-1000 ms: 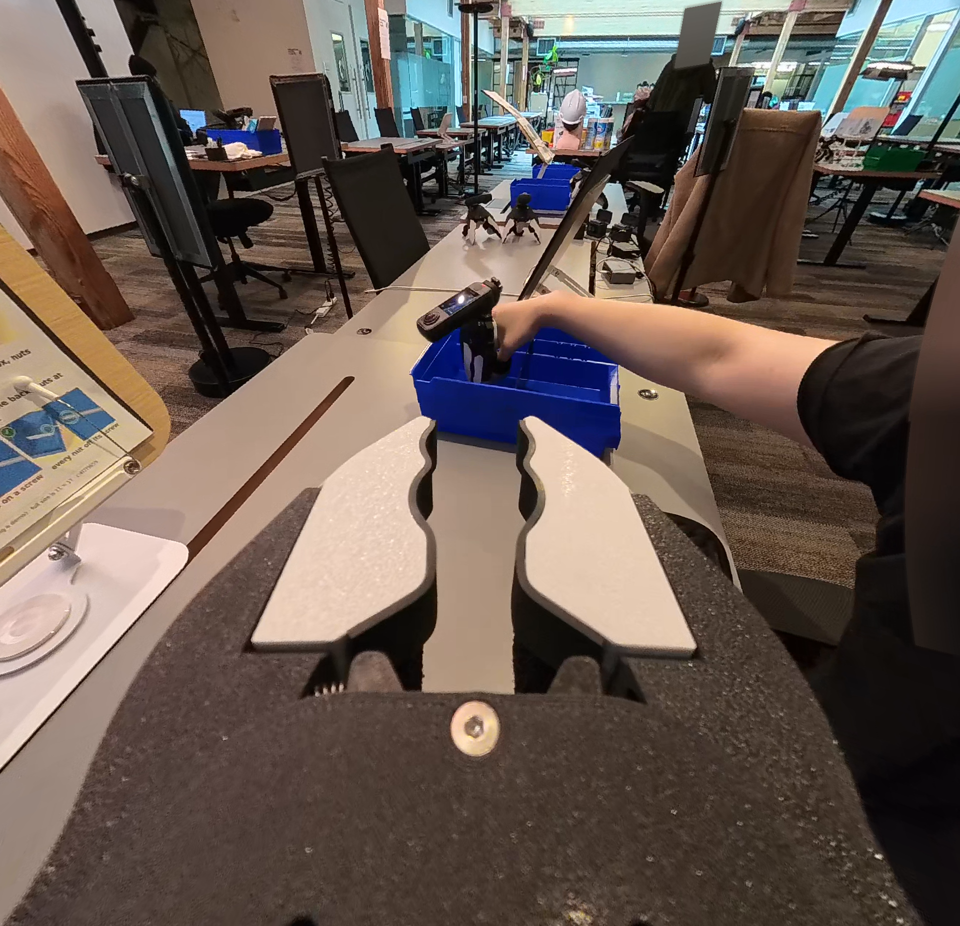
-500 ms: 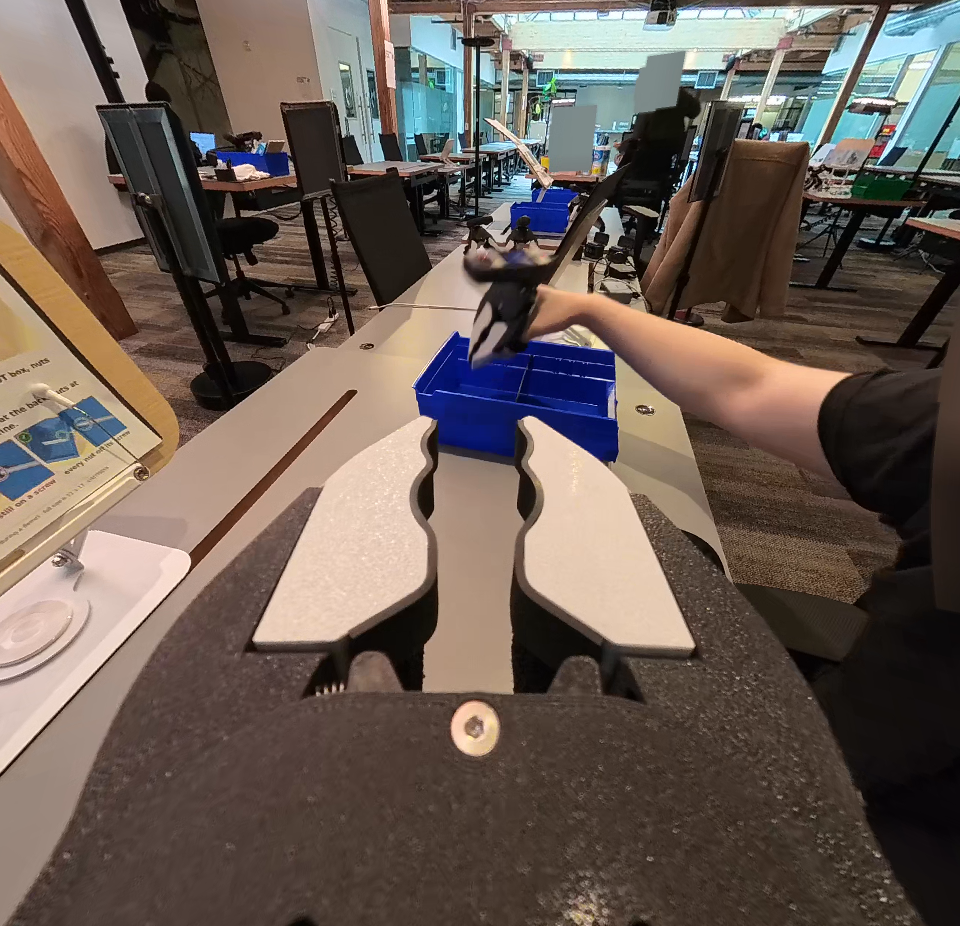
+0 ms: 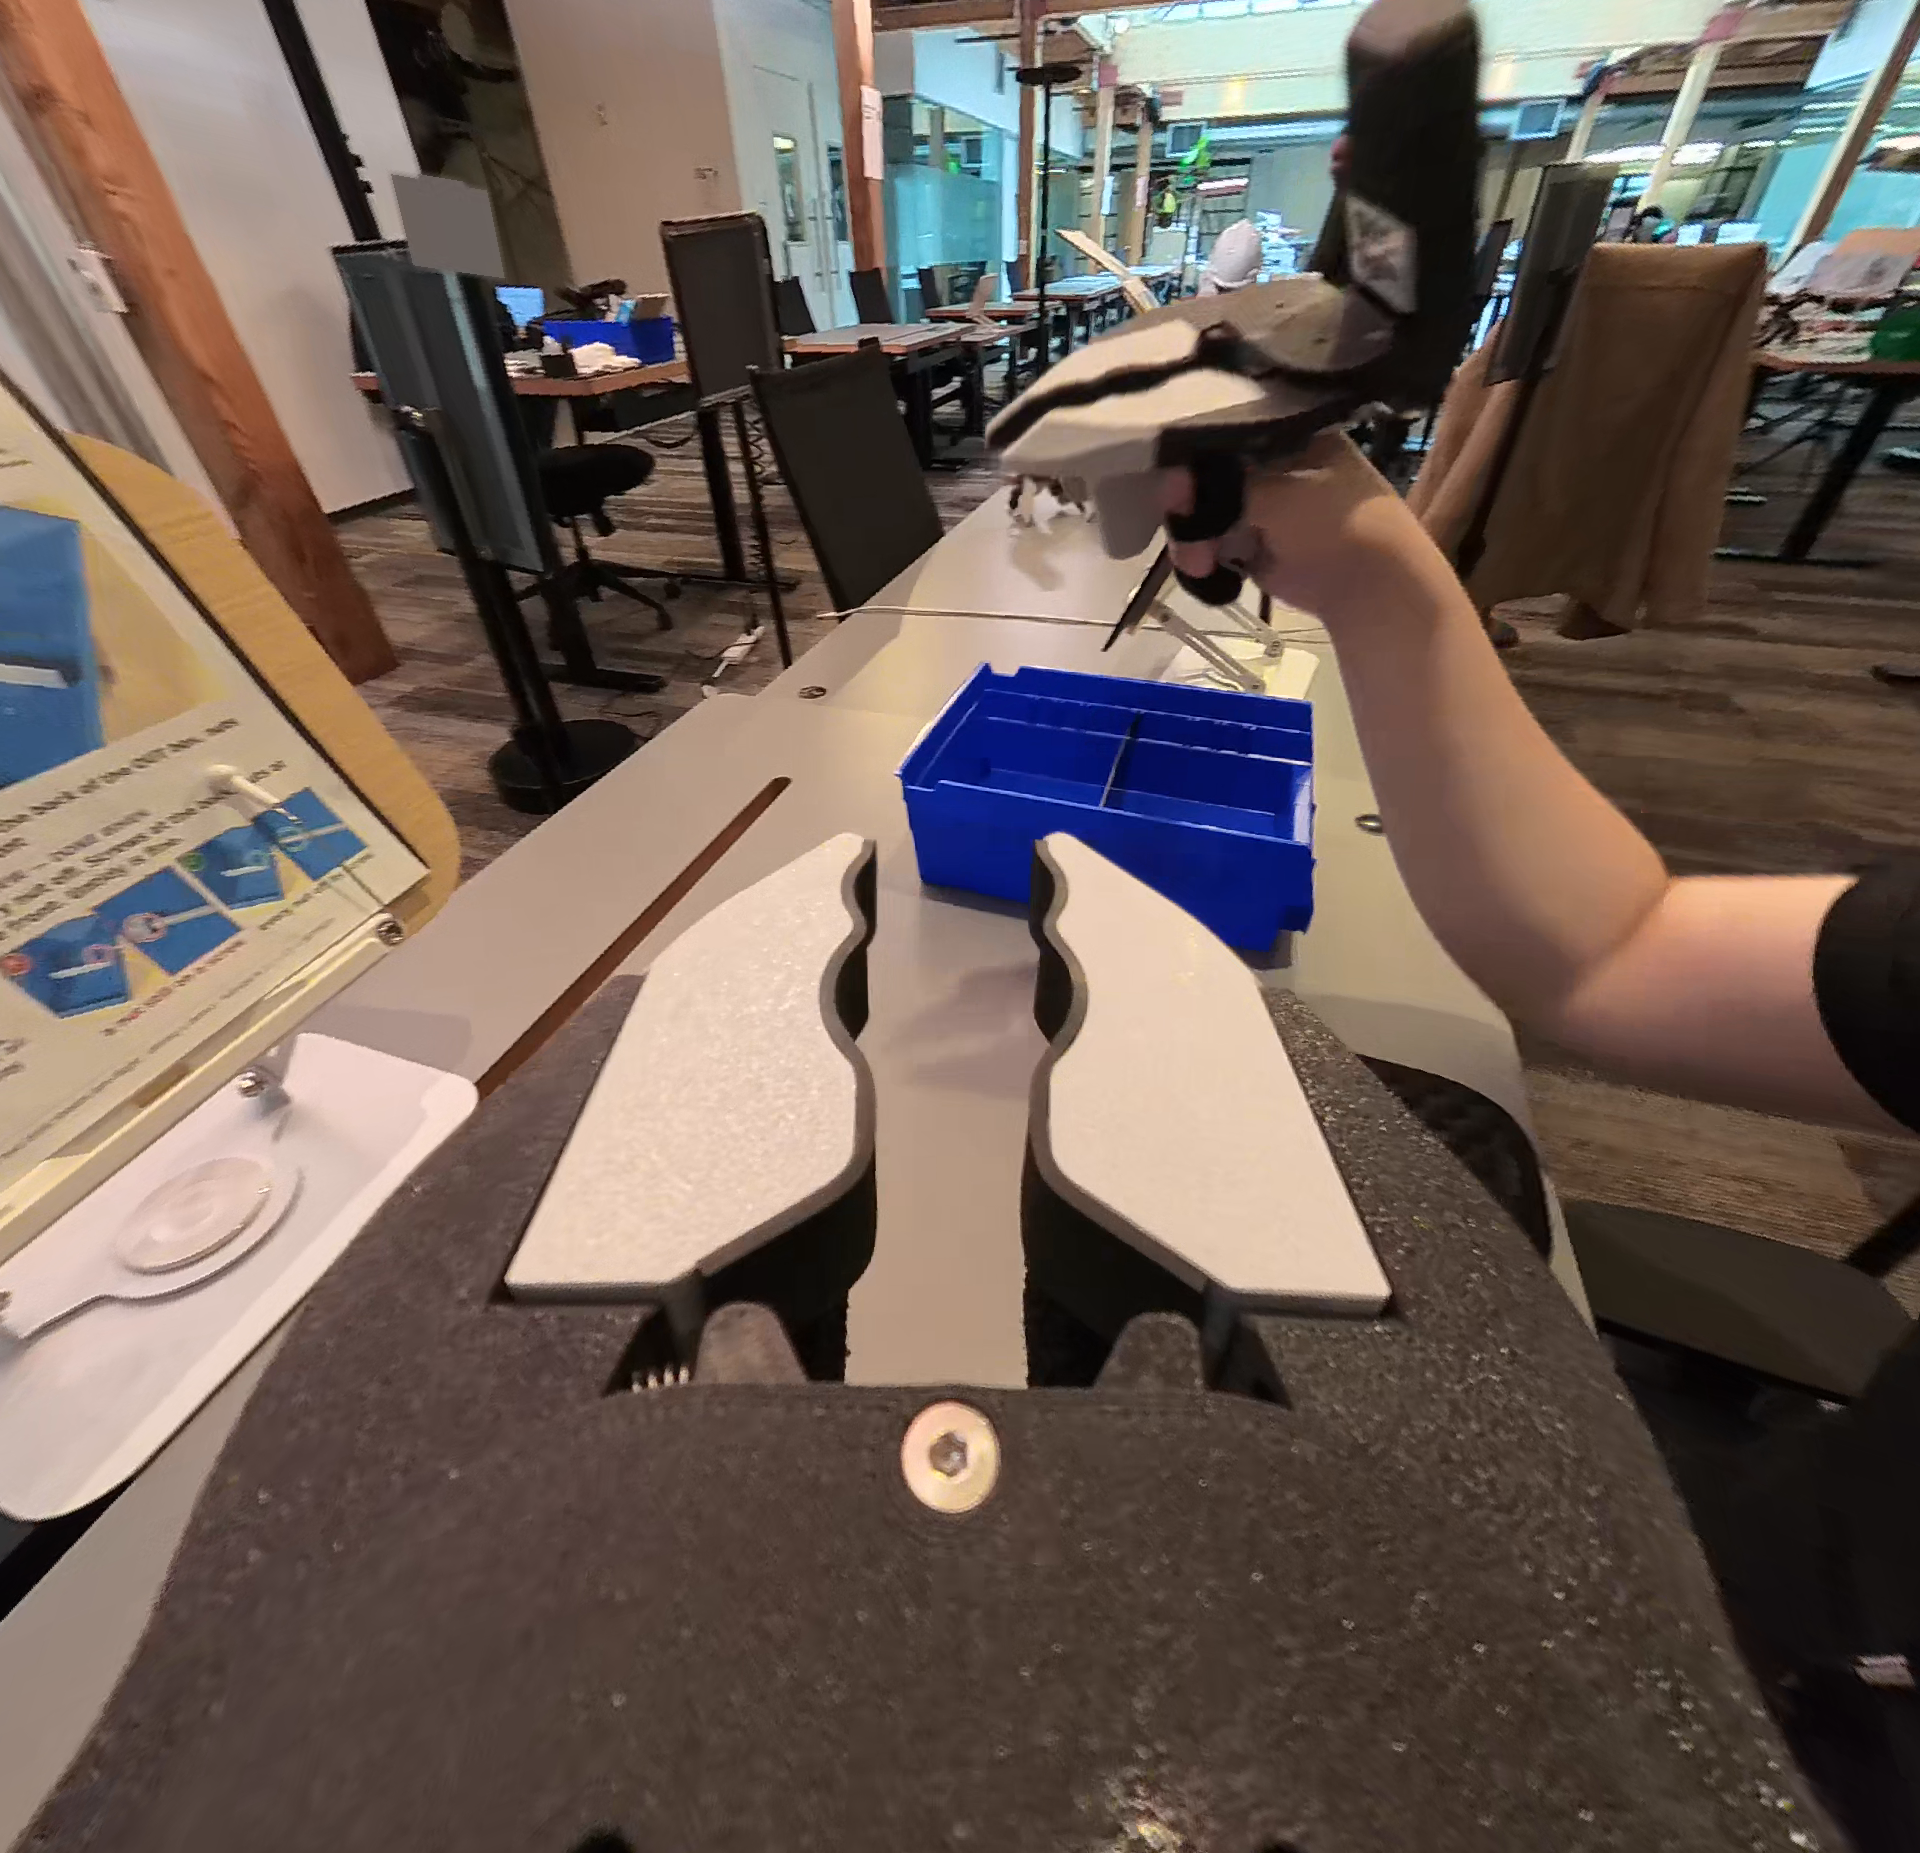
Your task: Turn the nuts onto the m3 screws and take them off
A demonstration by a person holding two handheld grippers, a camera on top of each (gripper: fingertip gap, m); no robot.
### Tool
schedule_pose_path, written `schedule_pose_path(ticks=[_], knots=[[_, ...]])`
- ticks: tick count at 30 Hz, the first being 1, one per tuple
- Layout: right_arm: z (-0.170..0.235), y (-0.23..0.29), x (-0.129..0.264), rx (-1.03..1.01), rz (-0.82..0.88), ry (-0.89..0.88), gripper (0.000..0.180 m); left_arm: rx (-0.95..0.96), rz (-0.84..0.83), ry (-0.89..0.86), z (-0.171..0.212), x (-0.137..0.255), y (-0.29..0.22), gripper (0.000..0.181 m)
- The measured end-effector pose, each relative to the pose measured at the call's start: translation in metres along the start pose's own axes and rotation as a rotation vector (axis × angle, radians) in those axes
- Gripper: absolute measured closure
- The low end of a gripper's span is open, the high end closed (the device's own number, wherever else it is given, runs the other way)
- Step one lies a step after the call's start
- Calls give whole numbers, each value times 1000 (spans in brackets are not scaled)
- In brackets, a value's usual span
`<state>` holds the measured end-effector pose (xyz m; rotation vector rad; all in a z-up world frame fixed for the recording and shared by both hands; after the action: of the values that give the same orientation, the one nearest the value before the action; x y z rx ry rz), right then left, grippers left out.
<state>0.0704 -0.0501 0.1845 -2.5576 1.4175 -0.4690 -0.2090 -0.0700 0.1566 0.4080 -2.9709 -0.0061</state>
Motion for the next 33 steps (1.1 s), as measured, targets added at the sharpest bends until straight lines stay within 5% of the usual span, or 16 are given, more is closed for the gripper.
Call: schedule_pose_path(ticks=[10,19,26,31,33], knots=[[-31,42,-13,15,-127,-399,160,10,-63,-15,1,4,11,153],[-2,45,-43,82,-215,-310,180,4,-167,9,-2,25,24,160],[12,44,-73,100,-224,-207,180,75,-534,186,16,144,66,181],[21,50,-86,105,-252,-151,180,307,-864,392,93,254,124,181],[24,53,-91,108,-260,-130,180,485,-848,453,130,273,147,181]])
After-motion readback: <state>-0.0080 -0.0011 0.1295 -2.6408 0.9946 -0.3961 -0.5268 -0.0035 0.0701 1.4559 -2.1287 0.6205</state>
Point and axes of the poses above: each gripper's, where its closed fingertips meet, x back along the fingers, z out of its underside, y = z × x across the jaws, the point moved 5 cm from there along x, back along the fingers, and after that the axes turned 3 degrees about y, right-handed, at the moved point
